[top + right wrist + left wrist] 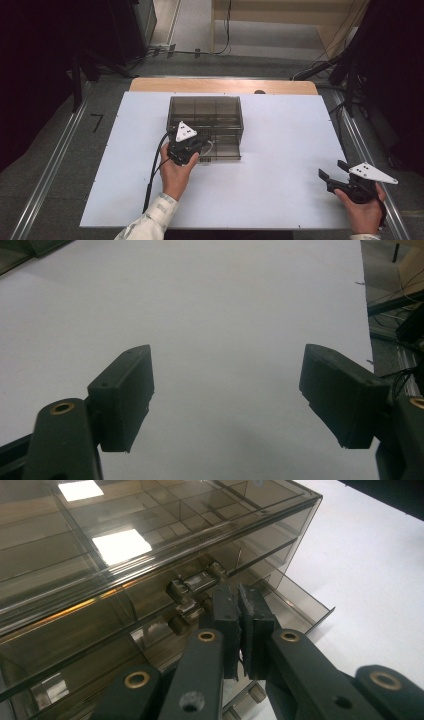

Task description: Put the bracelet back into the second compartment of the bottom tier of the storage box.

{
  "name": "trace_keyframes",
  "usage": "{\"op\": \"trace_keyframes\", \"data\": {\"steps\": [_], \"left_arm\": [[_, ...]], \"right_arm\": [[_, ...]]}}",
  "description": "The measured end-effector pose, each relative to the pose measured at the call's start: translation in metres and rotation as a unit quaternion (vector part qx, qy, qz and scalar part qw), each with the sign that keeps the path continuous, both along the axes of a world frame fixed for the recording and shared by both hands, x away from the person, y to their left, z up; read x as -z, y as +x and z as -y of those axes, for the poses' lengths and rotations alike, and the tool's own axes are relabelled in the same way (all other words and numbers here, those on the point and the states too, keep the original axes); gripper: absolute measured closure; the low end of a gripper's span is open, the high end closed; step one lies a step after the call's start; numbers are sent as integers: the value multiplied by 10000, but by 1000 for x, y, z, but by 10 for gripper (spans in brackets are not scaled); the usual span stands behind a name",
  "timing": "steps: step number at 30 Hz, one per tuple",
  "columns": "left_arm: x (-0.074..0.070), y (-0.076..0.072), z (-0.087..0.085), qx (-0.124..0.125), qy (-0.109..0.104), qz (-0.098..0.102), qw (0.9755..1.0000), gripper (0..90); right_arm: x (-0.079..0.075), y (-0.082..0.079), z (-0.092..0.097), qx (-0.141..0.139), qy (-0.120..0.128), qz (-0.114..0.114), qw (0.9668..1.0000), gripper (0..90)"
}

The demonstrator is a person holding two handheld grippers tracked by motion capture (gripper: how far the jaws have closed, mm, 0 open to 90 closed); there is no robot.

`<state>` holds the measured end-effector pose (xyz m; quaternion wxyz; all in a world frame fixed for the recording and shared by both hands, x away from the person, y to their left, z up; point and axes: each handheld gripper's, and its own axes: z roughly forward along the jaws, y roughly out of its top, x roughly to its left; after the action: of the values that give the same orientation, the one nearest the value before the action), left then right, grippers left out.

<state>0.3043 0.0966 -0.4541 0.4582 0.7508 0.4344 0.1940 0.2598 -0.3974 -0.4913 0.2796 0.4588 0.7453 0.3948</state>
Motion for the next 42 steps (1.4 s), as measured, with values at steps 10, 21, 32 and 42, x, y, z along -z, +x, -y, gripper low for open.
{"op": "trace_keyframes", "data": {"steps": [10,21,32,42], "left_arm": [[5,3,3,-4,64,-53,10000,877],[14,4,-1,-84,102,-149,9998,876],[16,4,-4,-189,124,-163,9996,873],[19,4,-3,-237,192,-235,9993,761]], "right_arm": [[0,0,0,7,0,2,10000,203],[0,-1,0,5,-1,1,10000,203],[0,-1,0,-7,-6,-1,10000,205],[0,-1,0,-3,-1,-7,10000,205]]}}
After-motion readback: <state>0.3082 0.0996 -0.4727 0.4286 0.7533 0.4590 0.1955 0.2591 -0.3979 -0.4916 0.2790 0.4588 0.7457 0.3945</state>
